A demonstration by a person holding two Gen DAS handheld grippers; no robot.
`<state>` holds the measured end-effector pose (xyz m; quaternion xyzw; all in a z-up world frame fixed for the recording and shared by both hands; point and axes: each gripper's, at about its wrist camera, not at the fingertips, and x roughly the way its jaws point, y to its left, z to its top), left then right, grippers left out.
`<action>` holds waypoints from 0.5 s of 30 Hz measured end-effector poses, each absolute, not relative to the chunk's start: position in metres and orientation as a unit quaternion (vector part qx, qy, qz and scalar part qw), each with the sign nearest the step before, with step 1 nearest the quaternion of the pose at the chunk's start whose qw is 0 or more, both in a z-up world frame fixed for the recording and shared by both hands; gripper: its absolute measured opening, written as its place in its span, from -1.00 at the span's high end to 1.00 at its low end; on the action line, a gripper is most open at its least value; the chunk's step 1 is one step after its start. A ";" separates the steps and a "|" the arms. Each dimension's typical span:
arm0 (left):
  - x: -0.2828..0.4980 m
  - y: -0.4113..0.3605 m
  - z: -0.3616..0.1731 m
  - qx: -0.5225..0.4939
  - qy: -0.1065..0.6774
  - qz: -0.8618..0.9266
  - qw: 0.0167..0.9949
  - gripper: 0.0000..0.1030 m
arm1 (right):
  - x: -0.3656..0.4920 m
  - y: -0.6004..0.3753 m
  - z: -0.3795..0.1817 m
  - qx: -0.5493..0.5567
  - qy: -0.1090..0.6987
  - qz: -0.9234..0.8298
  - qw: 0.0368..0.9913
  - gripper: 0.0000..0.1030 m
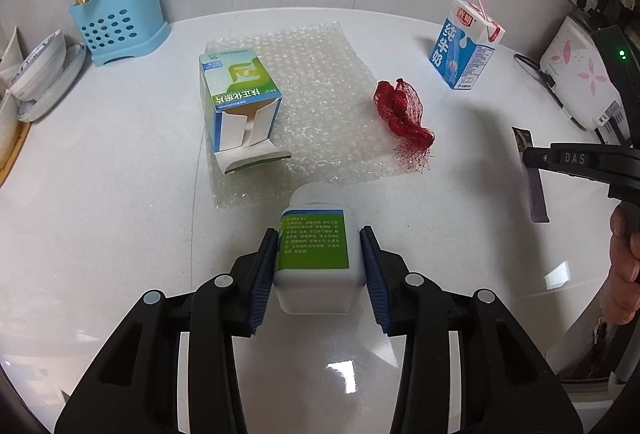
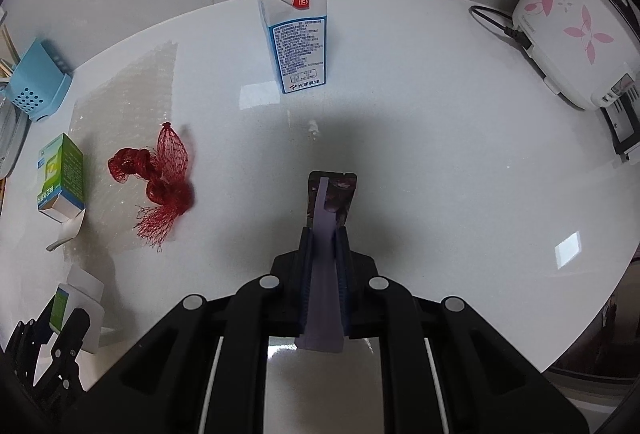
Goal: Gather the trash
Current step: 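Carry the pill bottle and purple wrapper down over the green wastebasket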
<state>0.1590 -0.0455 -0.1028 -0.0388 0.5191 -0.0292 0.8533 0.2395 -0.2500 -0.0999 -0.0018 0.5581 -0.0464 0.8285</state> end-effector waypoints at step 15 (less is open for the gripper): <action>0.122 -0.042 -0.067 -0.049 0.491 -0.023 0.870 0.22 | 0.174 -0.259 -0.049 0.034 0.505 0.031 0.862 0.80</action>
